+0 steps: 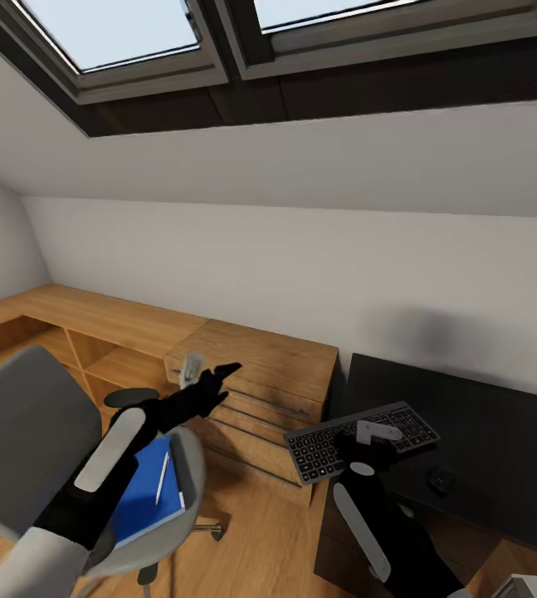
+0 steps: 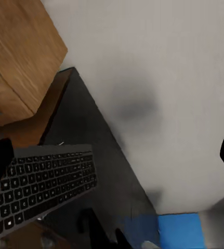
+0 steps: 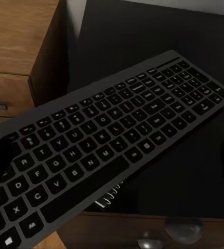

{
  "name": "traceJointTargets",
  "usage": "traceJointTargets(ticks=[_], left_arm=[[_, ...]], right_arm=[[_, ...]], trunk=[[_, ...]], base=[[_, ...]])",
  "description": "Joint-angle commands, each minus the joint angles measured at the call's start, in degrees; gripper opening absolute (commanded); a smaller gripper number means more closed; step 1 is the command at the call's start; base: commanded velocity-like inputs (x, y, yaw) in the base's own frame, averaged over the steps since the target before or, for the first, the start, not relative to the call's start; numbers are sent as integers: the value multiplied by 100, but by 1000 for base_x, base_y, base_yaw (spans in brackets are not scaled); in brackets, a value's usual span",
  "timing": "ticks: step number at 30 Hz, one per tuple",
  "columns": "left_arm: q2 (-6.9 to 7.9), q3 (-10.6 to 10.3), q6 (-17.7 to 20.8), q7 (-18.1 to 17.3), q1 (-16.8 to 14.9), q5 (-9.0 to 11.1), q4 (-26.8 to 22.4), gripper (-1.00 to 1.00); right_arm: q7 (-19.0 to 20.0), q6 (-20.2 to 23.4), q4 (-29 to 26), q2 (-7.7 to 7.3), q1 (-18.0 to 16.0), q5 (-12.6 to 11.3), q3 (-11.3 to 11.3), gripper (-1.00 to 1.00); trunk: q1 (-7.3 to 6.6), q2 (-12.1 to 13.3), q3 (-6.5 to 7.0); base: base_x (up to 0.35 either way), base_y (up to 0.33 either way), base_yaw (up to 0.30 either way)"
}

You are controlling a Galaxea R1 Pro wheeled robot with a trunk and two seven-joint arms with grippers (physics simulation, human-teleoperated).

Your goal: In the bedroom, organize the workspace by keeping the computer under the desk, ensuring the monitor is on the desk, placing the keyboard on the desk next to the monitor, placing the mouse on the desk next to the keyboard, moving the folder from the swivel chair onto the desk next to the mouse, stacking the notebook on top of the folder with the pen on top of the notebook, and positioning the swivel chair next to the desk.

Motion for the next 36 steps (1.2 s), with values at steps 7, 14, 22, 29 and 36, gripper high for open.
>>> traceJointTargets(ticks=[7, 14, 22, 29, 36], left_arm=[[195, -103, 8, 71, 598, 50, -1508, 100], [218, -150, 11, 72, 654, 39, -1614, 100], [222, -163, 11, 86, 661, 50, -1626, 100], [222, -165, 11, 87, 662, 53, -1627, 100], [222, -166, 11, 83, 662, 55, -1627, 100]], right_arm=[[-43, -42, -8, -5, -6, -30, 18, 100], [-54, -78, -41, 59, -6, -39, 33, 100], [-63, -84, -29, 125, -6, -25, 48, 100], [-64, -85, -18, 133, -6, -21, 51, 100], [-64, -79, -14, 135, -6, -21, 54, 100]], trunk=[[1, -5, -8], [1, -5, -8], [1, -5, -8], [1, -5, -8], [1, -5, -8]], base=[[0, 0, 0], [0, 0, 2], [0, 0, 164], [0, 0, 260], [0, 0, 275]])
